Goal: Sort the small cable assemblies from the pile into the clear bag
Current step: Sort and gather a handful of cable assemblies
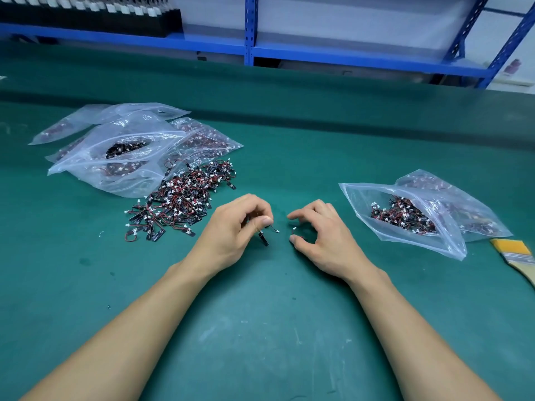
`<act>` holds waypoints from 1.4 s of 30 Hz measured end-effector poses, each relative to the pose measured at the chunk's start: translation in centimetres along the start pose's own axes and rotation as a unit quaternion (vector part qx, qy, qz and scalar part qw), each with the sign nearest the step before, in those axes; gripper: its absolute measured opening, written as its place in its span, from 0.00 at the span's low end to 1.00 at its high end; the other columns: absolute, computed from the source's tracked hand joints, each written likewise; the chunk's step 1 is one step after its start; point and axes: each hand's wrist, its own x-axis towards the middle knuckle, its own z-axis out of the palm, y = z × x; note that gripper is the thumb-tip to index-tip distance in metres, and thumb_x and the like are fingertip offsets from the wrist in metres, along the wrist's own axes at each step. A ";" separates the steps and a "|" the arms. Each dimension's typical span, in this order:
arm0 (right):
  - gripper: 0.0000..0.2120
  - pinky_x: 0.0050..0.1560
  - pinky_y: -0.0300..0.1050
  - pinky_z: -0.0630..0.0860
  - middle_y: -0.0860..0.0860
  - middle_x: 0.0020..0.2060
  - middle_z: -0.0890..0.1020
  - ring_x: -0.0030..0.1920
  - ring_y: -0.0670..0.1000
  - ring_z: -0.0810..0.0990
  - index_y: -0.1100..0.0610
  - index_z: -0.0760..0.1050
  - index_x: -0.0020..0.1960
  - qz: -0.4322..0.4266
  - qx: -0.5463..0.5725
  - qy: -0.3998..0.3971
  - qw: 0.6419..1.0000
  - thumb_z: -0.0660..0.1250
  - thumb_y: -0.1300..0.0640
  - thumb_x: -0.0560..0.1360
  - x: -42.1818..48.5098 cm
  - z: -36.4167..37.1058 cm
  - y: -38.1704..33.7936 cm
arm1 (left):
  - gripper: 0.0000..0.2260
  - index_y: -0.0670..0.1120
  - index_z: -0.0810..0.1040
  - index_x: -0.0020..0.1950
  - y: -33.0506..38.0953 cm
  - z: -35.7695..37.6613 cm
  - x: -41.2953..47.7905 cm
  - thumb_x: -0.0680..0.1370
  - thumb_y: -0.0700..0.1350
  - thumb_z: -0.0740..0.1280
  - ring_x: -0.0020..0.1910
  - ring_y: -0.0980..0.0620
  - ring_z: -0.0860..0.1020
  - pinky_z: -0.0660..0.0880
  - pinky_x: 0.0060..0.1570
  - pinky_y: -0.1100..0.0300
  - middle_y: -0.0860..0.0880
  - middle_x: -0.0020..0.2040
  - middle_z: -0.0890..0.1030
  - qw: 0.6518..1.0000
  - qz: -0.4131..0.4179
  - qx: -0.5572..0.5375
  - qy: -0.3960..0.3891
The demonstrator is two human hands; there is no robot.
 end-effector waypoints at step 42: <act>0.08 0.42 0.39 0.74 0.42 0.36 0.83 0.37 0.43 0.78 0.46 0.83 0.45 0.083 0.218 0.065 0.970 0.77 0.58 0.72 0.8 -0.4 -0.1 | 0.05 0.56 0.85 0.49 -1.6 0.1 1.3 0.73 0.50 0.75 0.33 0.66 0.75 0.77 0.42 0.57 0.69 0.32 0.76 0.977 -0.130 0.168 0.009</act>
